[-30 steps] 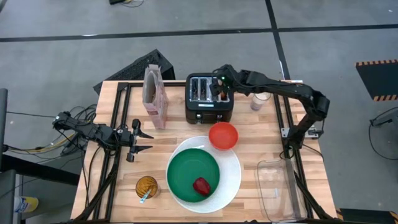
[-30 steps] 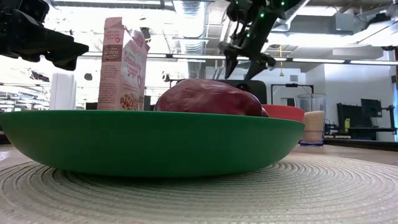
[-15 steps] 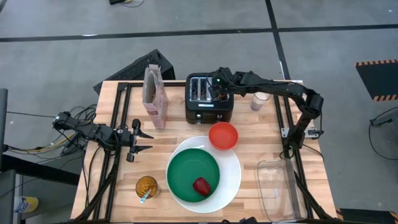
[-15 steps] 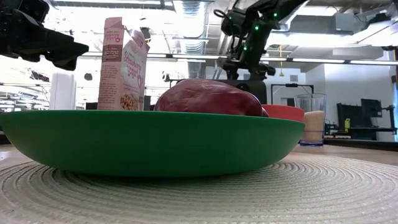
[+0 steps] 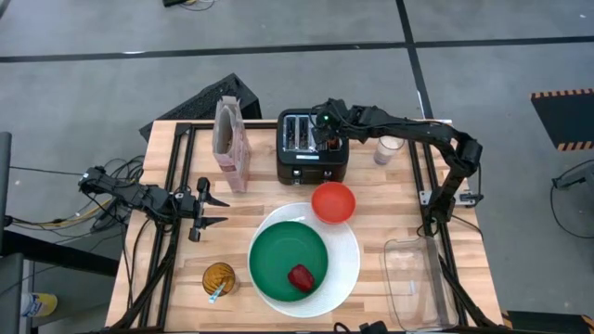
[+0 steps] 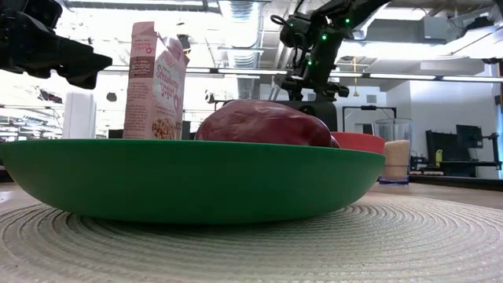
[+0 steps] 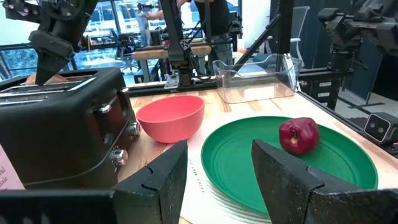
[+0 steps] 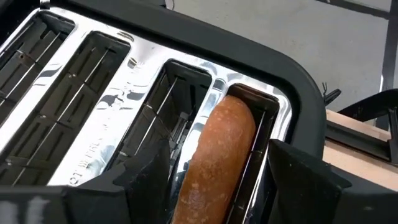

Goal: Arrange a breakfast setting
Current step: Put the bagel on the green plate from the toaster

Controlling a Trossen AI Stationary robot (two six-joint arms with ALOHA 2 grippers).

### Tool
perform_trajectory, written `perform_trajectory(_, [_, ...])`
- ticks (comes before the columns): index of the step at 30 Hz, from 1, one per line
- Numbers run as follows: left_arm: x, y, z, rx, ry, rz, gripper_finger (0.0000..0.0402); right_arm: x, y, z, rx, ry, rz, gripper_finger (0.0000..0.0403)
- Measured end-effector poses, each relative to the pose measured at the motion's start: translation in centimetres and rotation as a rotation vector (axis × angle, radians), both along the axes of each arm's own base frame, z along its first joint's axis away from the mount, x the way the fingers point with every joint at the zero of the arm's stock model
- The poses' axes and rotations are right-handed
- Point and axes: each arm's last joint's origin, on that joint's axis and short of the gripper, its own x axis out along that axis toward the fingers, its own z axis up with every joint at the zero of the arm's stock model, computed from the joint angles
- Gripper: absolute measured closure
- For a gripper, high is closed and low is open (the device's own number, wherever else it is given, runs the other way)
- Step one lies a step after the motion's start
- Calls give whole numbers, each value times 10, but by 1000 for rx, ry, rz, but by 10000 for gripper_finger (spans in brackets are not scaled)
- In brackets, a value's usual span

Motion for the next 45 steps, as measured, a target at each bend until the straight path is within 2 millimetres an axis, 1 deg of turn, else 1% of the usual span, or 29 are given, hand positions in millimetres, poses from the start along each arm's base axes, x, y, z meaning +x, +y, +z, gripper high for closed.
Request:
perform_trajectory(6, [0,0,0,0,0,0,231,0,0,0,11,-23,-27,118])
perform_trajectory(16, [0,0,0,0,0,0,231,0,1,0,33,-56,-57,146])
perform_trajectory(22, [0,0,0,0,0,0,231,1,2,0,39,-61,-58,179])
perform_trajectory(37, [0,0,0,0,0,0,231,1,3,-1,55,-79,-70,283])
perform_trajectory(41, [0,0,0,0,0,0,231,1,3,-1,54,-79,-71,299])
perform_trajectory(45, [0,0,0,0,0,0,231,1,3,-1,59,-85,-82,304])
